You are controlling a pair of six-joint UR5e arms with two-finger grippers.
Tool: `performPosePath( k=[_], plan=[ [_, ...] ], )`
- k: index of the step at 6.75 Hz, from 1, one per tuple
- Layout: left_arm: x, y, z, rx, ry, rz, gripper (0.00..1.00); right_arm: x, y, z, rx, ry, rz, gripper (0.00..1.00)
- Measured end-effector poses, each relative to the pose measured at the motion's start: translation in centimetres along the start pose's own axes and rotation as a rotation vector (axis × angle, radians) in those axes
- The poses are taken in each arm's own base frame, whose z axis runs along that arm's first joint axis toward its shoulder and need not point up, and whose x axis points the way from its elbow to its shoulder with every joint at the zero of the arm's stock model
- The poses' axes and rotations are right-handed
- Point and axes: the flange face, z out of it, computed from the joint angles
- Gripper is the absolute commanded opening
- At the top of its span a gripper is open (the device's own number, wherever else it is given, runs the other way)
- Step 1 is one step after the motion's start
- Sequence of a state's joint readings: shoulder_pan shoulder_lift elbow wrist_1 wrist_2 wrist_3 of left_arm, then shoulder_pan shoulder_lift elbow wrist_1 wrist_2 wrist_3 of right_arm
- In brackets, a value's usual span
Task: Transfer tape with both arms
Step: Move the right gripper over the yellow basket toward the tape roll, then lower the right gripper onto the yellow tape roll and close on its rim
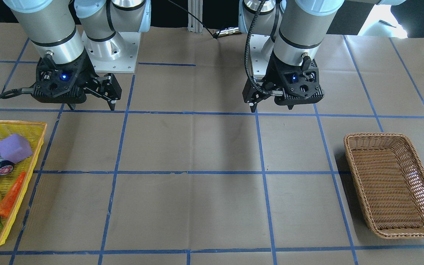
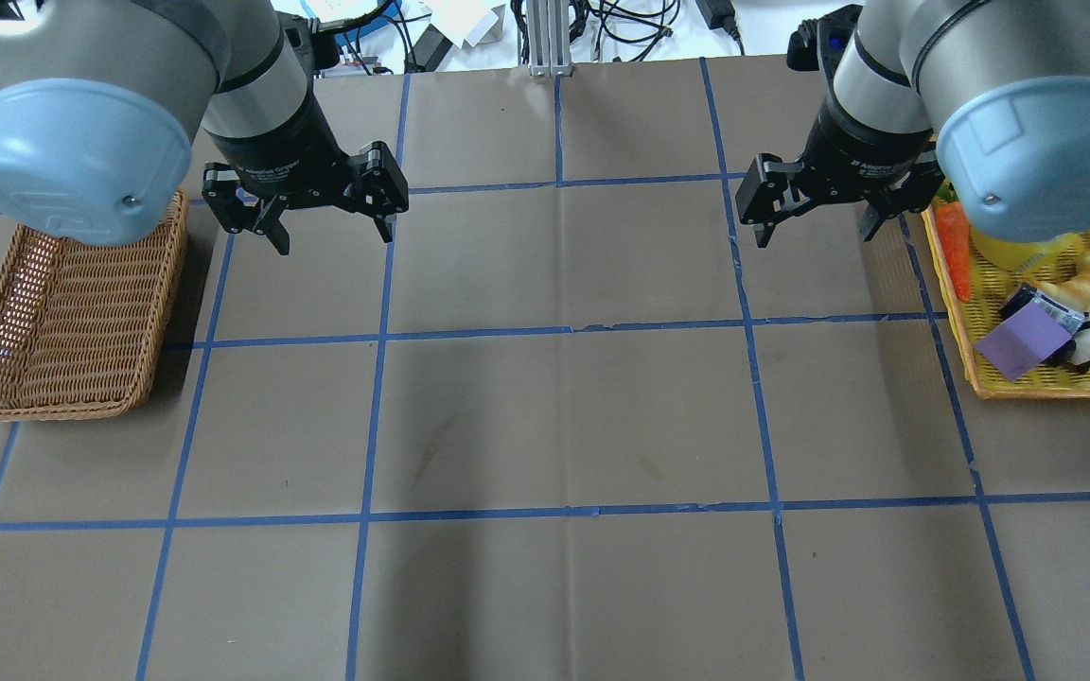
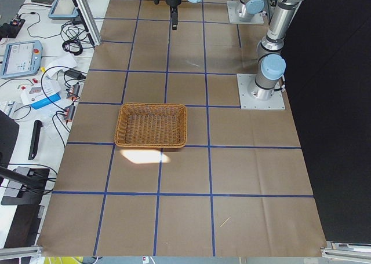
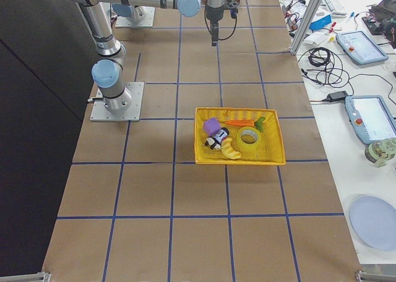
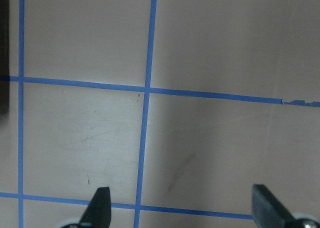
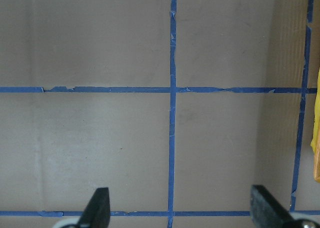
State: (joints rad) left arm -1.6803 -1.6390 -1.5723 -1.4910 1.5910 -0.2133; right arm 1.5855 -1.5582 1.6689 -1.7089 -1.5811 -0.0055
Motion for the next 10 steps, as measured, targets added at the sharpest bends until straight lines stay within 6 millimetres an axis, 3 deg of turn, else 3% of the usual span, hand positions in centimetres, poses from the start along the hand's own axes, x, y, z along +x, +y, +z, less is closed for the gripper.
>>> performPosePath(
  k=[2, 3, 4, 5, 7, 9, 10],
  plan=[
    [-0.1, 0.0, 0.0, 0.0, 0.0, -0.003, 1.0, 0.6, 0.0, 0.2, -0.017, 0.0, -0.013, 1.0],
    [-0.1, -0.1, 0.0, 0.001, 0.0, -0.003, 1.0, 2.1, -0.5, 0.2, -0.016, 0.001, -0.03, 1.0],
    [-0.2, -0.1, -0.1, 0.002, 0.0, -0.004, 1.0, 5.6, -1.6, 0.7, -0.022, -0.001, -0.055, 1.0],
    [-0.2, -0.1, -0.1, 0.002, 0.001, -0.004, 1.0, 10.4, -3.0, 2.1, -0.043, -0.011, -0.084, 1.0],
    [-0.1, -0.1, -0.1, 0.003, 0.0, -0.003, 1.0, 19.6, -6.1, 6.0, -0.045, -0.025, -0.159, 1.0],
    [-0.1, -0.1, -0.2, 0.003, 0.0, -0.002, 1.0, 25.2, -10.0, 9.2, -0.006, -0.01, -0.267, 1.0],
    [-0.1, -0.1, -0.1, 0.003, -0.001, -0.002, 1.0, 26.7, -11.6, 11.4, 0.014, -0.008, -0.315, 1.0]
  ],
)
